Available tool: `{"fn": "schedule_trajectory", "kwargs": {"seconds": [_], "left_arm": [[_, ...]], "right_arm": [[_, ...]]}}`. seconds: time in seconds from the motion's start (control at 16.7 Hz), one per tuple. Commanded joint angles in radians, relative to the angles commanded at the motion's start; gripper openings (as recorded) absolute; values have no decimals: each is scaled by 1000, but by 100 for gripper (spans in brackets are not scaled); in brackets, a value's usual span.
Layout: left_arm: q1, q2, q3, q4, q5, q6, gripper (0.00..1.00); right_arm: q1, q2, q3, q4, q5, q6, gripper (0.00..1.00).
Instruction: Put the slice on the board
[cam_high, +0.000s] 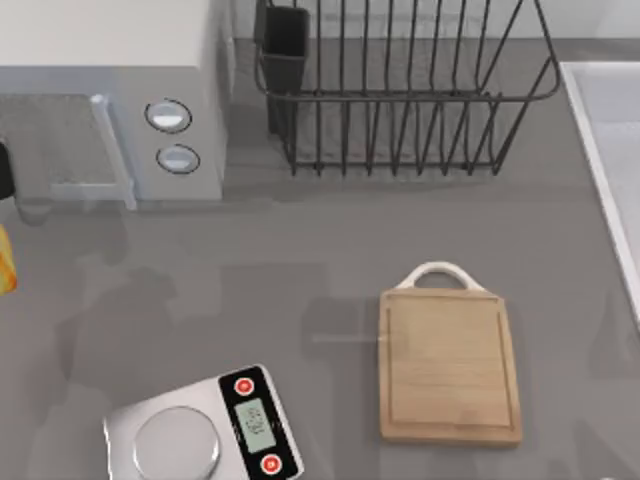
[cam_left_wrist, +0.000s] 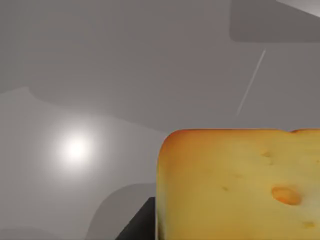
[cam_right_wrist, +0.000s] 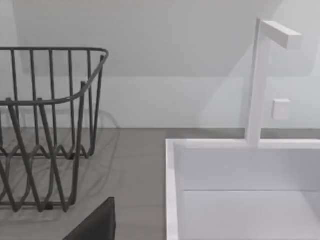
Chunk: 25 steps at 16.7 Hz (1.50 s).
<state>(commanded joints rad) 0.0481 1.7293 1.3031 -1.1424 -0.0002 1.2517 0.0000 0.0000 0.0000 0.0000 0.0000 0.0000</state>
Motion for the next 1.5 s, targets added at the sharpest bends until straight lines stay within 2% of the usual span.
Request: {"fn": "schedule_trajectory", "kwargs": {"seconds": [0.42,0.72,1.08,1.5], "left_arm": [[-7,5,-2,-5,0,-20,0],[-117,25,9,-87,2,-252,0],[-341,92,76,-247,15,-780,0],[-633,202,231,-402,40,-1601,0]], "right_arm": [[0,0,0,0,0,0,100],[0,0,0,0,0,0,100],[0,0,0,0,0,0,100],[0,0,0,0,0,0,100]]}}
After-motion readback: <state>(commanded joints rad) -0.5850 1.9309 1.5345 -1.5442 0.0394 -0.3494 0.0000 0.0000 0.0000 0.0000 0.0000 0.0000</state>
